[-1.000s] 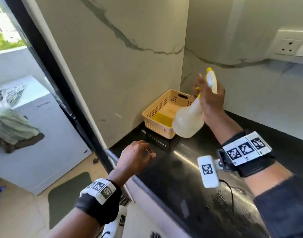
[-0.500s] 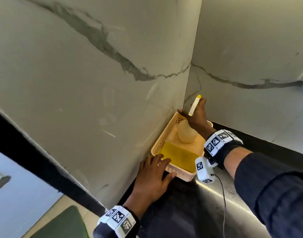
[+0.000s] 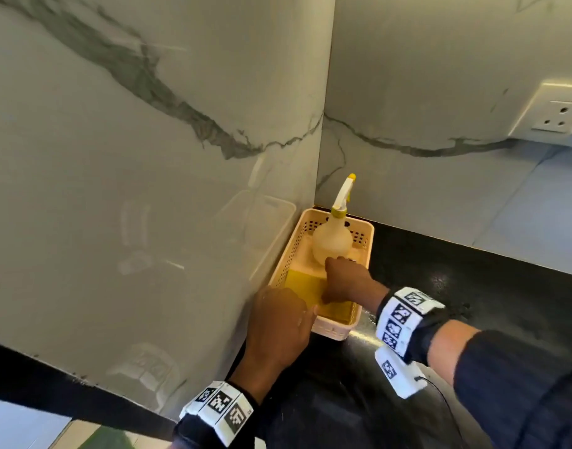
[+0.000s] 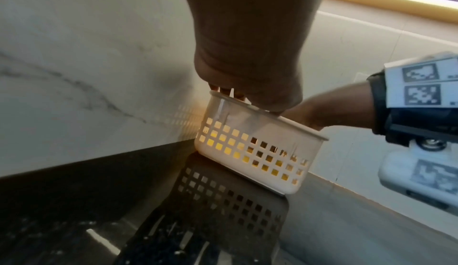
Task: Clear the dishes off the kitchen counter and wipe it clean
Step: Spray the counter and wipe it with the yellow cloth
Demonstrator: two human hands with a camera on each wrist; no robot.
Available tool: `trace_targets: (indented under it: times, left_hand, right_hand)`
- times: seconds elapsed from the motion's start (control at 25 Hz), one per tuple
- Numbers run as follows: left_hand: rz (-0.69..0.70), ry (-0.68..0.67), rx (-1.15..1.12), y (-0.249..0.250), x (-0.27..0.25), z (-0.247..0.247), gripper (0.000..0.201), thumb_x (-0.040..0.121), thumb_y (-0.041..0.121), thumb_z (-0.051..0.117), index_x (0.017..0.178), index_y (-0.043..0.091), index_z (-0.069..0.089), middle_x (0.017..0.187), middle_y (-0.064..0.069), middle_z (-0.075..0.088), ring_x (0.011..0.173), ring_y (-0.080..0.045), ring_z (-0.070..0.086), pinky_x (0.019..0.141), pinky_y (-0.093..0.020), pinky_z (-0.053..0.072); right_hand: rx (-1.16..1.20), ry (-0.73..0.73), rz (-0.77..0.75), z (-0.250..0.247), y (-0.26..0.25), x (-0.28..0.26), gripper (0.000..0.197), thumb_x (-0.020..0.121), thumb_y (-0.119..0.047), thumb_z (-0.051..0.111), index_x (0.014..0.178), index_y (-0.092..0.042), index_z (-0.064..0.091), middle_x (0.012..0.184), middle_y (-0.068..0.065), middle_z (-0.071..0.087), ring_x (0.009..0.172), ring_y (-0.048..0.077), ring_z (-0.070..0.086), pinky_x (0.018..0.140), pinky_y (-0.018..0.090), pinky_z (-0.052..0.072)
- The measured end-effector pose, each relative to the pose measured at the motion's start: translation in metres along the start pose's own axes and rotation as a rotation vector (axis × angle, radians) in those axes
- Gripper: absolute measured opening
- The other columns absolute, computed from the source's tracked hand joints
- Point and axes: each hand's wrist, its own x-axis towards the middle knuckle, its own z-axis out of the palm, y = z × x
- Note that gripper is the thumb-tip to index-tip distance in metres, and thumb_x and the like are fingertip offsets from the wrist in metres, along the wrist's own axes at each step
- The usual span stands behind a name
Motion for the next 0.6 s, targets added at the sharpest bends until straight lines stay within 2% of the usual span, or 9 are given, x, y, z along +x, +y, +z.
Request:
trace_targets:
  times: [0.04, 0.12, 0.2, 0.28, 0.4, 0.52, 0.6]
  left_hand:
    - [-0.002, 0.002, -0.015, 0.001, 0.000, 0.001, 0.043, 0.096, 0.053, 0.039, 0.084, 0.028, 0.071, 0.100, 0.007, 0.068, 0.097, -0.016, 0.059, 0.096, -0.038, 0.041]
    - [-0.017, -0.011, -0.048, 0.005, 0.001, 0.001, 0.034, 0.095, 0.049, 0.043, 0.096, 0.027, 0.070, 0.110, 0.004, 0.066, 0.105, -0.019, 0.059, 0.099, -0.039, 0.042]
    - [-0.057, -0.031, -0.079, 0.012, 0.002, -0.001, 0.034, 0.094, 0.044, 0.051, 0.118, 0.024, 0.064, 0.127, -0.002, 0.060, 0.118, -0.024, 0.055, 0.103, -0.042, 0.042]
    - [-0.076, -0.028, -0.130, 0.026, 0.007, -0.007, 0.048, 0.092, 0.043, 0.057, 0.135, 0.021, 0.049, 0.142, -0.008, 0.048, 0.128, -0.030, 0.048, 0.105, -0.047, 0.042]
    - [0.139, 0.112, -0.115, 0.065, 0.013, -0.017, 0.069, 0.090, 0.049, 0.060, 0.147, 0.024, 0.031, 0.155, -0.012, 0.032, 0.136, -0.034, 0.039, 0.106, -0.048, 0.039]
    - [0.315, 0.182, -0.162, 0.124, 0.017, -0.022, 0.082, 0.087, 0.059, 0.057, 0.154, 0.025, 0.023, 0.161, -0.005, 0.022, 0.143, -0.029, 0.029, 0.112, -0.040, 0.027]
    - [0.413, 0.156, -0.193, 0.163, 0.018, -0.020, 0.085, 0.084, 0.061, 0.059, 0.153, 0.025, 0.026, 0.161, 0.000, 0.024, 0.142, -0.026, 0.030, 0.111, -0.037, 0.029]
  right_hand:
    - [-0.085, -0.003, -0.027, 0.004, -0.001, -0.001, 0.053, 0.080, -0.038, 0.075, 0.124, -0.016, 0.054, 0.117, 0.006, 0.062, 0.105, 0.024, 0.061, 0.090, 0.036, 0.053]
    - [-0.064, 0.002, -0.043, 0.002, -0.003, -0.003, 0.041, 0.086, -0.032, 0.071, 0.121, -0.016, 0.057, 0.116, 0.007, 0.063, 0.103, 0.024, 0.061, 0.091, 0.036, 0.053]
    - [0.139, 0.016, -0.053, -0.009, 0.000, -0.013, 0.032, 0.088, -0.026, 0.069, 0.117, -0.016, 0.060, 0.113, 0.006, 0.064, 0.099, 0.022, 0.061, 0.087, 0.032, 0.053]
    - [0.394, 0.118, -0.107, -0.027, 0.014, -0.036, 0.022, 0.084, -0.024, 0.072, 0.104, -0.018, 0.063, 0.101, 0.001, 0.063, 0.092, 0.018, 0.061, 0.075, 0.028, 0.049]
    - [0.782, 0.404, -0.206, -0.052, 0.044, -0.100, 0.014, 0.079, -0.017, 0.077, 0.082, -0.021, 0.064, 0.080, -0.002, 0.063, 0.075, 0.010, 0.058, 0.065, 0.025, 0.044]
    - [1.221, 0.568, -0.211, -0.061, 0.095, -0.164, 0.019, 0.076, -0.009, 0.080, 0.087, -0.018, 0.067, 0.084, 0.003, 0.069, 0.078, 0.013, 0.062, 0.069, 0.026, 0.048]
    - [1.352, 0.607, -0.192, -0.059, 0.137, -0.197, 0.024, 0.075, -0.004, 0.079, 0.095, -0.013, 0.068, 0.089, 0.004, 0.070, 0.082, 0.012, 0.064, 0.072, 0.022, 0.050]
